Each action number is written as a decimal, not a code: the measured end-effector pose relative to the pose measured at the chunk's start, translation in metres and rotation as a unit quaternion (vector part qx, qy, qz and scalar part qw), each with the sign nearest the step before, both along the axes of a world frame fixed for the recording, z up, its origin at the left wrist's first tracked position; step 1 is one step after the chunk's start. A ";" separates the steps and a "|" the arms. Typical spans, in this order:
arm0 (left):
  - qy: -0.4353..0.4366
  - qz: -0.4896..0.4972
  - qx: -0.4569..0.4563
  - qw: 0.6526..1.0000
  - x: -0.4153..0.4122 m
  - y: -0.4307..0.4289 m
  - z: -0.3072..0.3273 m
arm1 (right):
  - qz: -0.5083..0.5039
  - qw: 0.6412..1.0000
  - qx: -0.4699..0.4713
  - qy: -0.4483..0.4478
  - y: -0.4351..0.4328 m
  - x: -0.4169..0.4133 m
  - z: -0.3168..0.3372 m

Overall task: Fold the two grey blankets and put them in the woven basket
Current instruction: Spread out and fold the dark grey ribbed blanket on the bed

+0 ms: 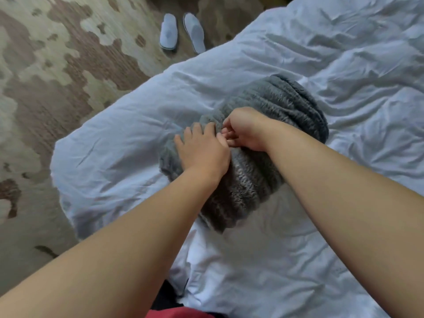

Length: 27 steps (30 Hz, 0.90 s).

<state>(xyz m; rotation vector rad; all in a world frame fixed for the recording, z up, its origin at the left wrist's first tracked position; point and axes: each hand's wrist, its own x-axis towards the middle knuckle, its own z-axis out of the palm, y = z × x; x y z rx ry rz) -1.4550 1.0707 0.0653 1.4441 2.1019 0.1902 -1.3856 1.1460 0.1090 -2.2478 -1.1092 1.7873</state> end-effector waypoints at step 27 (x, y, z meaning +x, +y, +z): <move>0.070 0.104 0.168 0.978 0.062 -0.012 -0.148 | 0.341 0.762 0.519 -0.185 0.035 0.176 -0.199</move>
